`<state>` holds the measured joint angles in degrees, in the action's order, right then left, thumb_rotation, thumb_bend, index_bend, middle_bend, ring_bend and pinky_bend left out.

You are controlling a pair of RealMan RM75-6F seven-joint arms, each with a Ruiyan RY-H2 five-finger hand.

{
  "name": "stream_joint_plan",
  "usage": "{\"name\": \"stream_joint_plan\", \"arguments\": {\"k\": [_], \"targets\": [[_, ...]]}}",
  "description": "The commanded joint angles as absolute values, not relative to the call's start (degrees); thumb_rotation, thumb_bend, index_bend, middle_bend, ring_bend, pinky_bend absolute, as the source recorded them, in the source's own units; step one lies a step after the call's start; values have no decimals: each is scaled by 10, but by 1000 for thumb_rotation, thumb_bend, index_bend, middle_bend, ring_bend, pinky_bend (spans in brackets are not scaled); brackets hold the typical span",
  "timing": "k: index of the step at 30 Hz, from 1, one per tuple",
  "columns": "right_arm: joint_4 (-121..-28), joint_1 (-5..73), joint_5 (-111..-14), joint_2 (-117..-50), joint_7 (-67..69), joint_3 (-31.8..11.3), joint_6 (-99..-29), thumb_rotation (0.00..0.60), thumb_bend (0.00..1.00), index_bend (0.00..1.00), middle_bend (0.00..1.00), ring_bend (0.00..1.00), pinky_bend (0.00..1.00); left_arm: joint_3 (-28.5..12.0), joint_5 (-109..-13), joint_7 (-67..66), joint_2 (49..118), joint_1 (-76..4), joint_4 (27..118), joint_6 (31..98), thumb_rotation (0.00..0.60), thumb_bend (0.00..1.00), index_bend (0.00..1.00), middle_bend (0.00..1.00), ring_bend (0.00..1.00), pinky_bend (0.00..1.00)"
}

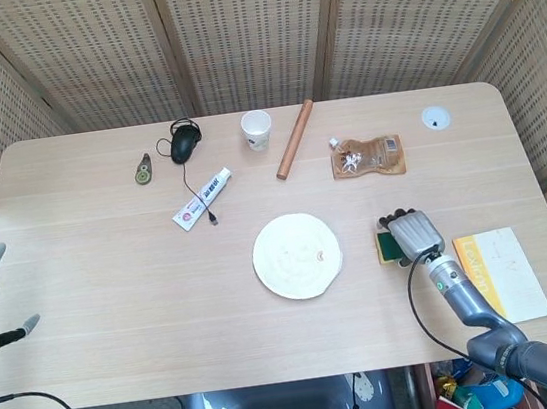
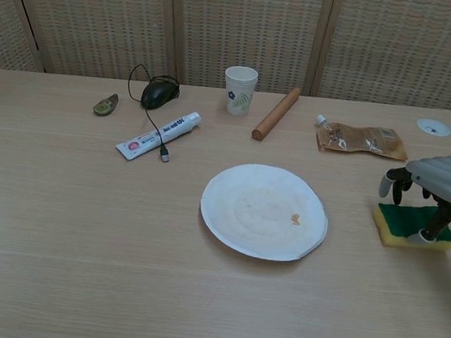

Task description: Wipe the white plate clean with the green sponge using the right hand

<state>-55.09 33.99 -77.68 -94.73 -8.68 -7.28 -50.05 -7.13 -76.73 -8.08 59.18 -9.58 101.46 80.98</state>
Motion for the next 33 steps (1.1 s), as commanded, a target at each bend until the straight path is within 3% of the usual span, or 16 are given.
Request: {"name": "stream_joint_plan", "arguments": {"k": [1, 7, 16, 24, 33], "targets": [[-543, 341, -778, -954, -90, -68, -501, 600, 0, 332, 403, 293, 385, -71, -767, -81, 592, -97, 1014, 809, 600, 0, 0, 0, 0, 0], [-528, 343, -781, -962, -84, -65, -506, 600, 0, 427, 477, 354, 406, -71, -767, -78, 591, -97, 1014, 809, 600, 0, 0, 0, 0, 0], [-521, 344, -801, -967, -60, -60, -536, 600, 0, 453, 505, 379, 440, -70, -766, -75, 590, -98, 1013, 808, 600, 0, 0, 0, 0, 0], [-632, 376, -849, -912, 45, -70, -555, 600, 0, 453, 508, 382, 454, -69, -766, -74, 590, -100, 1013, 803, 600, 0, 0, 0, 0, 0], [-690, 427, -811, -911, -64, -93, -496, 600, 19, 471, 514, 386, 455, -71, -757, -74, 591, -105, 1010, 795, 600, 0, 0, 0, 0, 0]]}}
